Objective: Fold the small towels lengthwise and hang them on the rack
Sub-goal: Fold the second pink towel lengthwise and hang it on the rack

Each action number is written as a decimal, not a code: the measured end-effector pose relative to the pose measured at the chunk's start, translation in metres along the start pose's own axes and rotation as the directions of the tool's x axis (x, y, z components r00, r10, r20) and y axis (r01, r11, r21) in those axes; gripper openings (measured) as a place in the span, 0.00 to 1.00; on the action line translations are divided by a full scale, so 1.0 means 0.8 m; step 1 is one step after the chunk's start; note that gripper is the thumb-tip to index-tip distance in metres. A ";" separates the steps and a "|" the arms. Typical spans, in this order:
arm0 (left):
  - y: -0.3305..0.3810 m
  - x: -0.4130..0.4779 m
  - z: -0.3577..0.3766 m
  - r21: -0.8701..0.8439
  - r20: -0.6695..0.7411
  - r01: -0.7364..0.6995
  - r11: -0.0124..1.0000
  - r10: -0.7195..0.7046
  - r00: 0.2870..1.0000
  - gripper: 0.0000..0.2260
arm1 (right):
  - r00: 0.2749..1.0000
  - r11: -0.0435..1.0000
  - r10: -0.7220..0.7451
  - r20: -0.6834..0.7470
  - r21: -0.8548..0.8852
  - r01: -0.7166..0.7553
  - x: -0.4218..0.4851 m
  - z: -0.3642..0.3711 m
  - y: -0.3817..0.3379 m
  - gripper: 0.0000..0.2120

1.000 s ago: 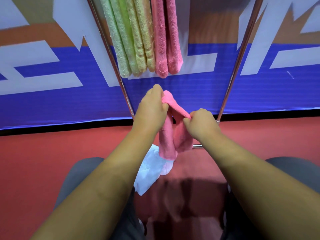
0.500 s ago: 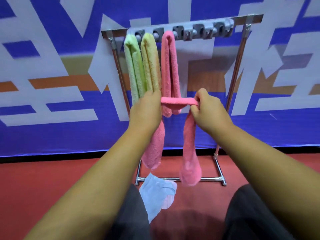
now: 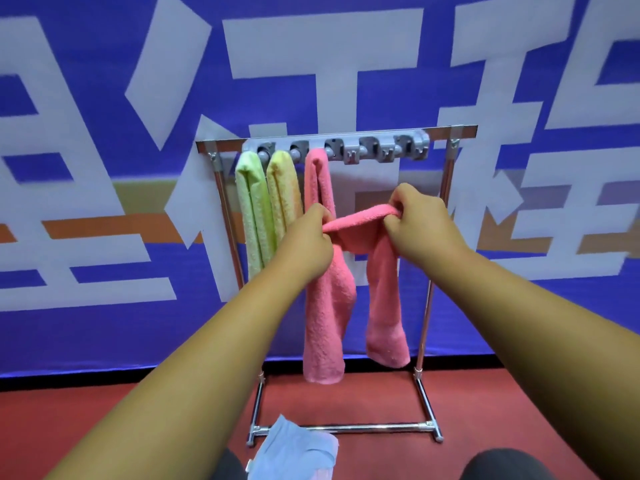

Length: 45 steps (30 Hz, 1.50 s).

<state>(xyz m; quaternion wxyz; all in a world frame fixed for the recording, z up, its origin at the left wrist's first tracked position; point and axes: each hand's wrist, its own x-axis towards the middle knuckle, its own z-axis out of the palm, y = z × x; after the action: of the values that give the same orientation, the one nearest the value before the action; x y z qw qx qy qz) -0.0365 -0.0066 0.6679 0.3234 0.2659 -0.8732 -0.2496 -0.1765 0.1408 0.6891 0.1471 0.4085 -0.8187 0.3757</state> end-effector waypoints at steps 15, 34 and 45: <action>0.074 0.124 -0.013 0.453 -0.018 -0.131 0.882 0.155 0.988 0.04 | 0.984 0.975 -0.171 -0.039 -0.149 0.164 0.128 -0.043 0.028 0.01; 0.066 0.249 -0.022 0.731 -0.158 -0.092 0.676 0.299 0.941 0.12 | 0.976 0.932 -0.178 -0.127 -0.339 0.126 0.244 -0.001 0.007 0.07; 0.036 0.210 0.016 0.727 0.012 -0.210 0.653 0.294 0.956 0.13 | 0.966 0.884 -0.227 0.120 -0.392 0.256 0.207 0.049 0.052 0.08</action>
<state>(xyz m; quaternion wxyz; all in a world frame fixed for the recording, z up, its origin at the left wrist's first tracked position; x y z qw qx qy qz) -0.1633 -0.0868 0.7494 0.2708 0.2603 -0.9100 0.1753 -0.3093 0.0356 0.7324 0.2449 0.4811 -0.8259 0.1626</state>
